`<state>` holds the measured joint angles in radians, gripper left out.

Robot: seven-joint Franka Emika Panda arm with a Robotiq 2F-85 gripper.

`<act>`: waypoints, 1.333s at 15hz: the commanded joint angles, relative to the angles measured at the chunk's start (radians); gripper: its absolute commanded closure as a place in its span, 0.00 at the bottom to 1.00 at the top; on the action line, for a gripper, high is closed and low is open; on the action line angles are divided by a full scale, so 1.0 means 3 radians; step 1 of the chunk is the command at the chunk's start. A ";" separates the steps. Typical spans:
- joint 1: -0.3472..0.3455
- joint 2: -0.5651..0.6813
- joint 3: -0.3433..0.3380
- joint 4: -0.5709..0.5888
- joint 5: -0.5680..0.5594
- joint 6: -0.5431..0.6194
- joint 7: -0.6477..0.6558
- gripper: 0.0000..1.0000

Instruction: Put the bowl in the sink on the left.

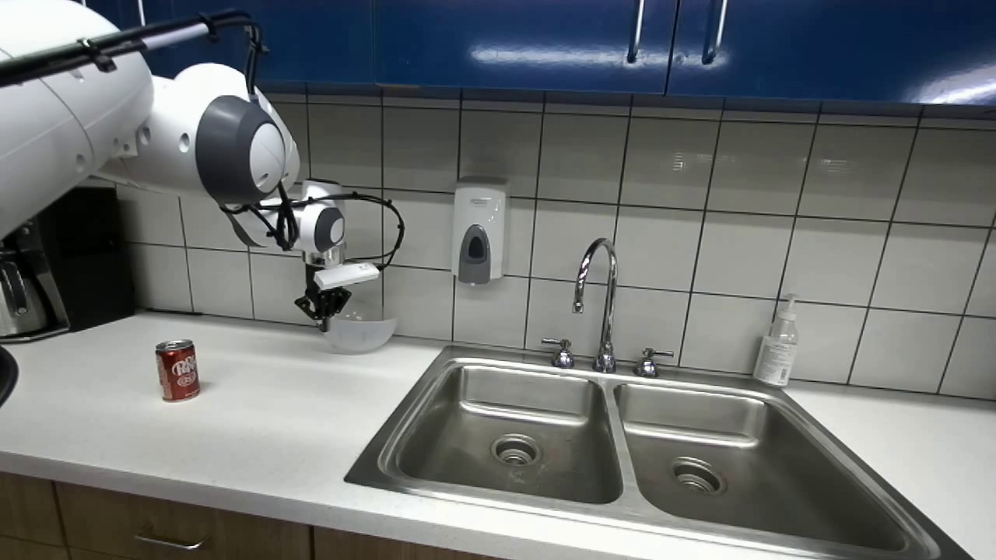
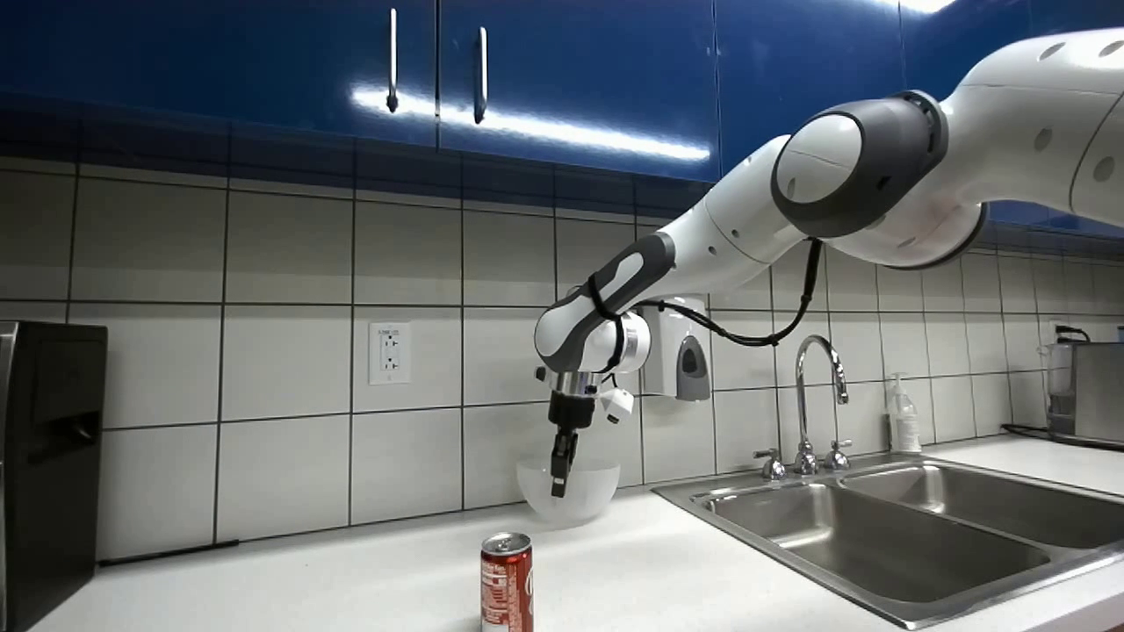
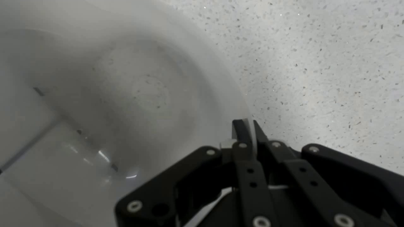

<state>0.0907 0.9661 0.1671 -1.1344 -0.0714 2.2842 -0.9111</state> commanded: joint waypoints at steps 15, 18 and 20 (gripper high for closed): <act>-0.0404 -0.1540 0.0248 -0.2423 0.0115 0.0999 -0.0247 0.99; -0.0478 -0.1867 0.0291 -0.2928 0.0183 0.1209 -0.0258 0.99; -0.0519 -0.2098 0.0313 -0.3271 0.0269 0.1340 -0.0253 0.99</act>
<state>-0.0187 0.4845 0.2264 -1.9210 -0.0358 2.6191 -0.9520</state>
